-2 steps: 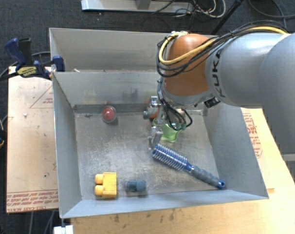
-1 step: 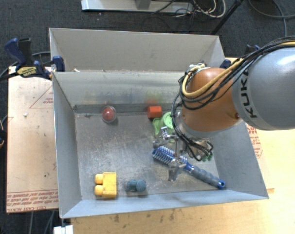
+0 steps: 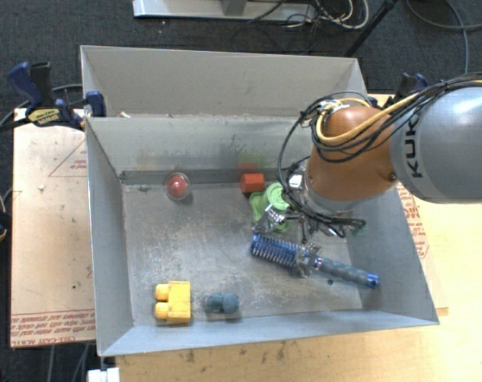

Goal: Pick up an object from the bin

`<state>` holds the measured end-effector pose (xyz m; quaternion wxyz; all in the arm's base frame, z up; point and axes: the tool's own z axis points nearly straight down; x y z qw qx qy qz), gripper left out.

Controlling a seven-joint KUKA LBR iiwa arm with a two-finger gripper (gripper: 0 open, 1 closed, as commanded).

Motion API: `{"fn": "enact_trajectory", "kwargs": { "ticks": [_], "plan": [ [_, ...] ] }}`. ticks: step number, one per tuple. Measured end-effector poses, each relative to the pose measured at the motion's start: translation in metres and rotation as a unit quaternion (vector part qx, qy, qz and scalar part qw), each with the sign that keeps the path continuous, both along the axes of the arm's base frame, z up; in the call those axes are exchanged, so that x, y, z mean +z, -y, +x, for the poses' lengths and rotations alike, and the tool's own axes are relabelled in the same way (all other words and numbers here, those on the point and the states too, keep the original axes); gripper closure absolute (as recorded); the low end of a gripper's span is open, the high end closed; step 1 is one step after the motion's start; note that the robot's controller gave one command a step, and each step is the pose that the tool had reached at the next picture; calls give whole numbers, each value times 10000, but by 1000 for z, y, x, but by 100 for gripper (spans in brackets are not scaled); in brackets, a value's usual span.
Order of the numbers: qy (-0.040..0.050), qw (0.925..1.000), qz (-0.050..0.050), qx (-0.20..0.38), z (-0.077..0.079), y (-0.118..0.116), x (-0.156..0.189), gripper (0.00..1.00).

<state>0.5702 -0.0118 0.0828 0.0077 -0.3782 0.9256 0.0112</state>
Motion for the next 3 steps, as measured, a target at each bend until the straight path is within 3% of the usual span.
{"fn": "enact_trajectory", "kwargs": {
  "ticks": [1, 2, 3],
  "plan": [
    [15, 10000, -2, 24, 0, -1, 0, 100],
    [-13, 9922, -109, -1245, 71, -1, 39, 100],
    [9, 9889, -112, -1479, 76, 0, 164, 100]
  ]
}}
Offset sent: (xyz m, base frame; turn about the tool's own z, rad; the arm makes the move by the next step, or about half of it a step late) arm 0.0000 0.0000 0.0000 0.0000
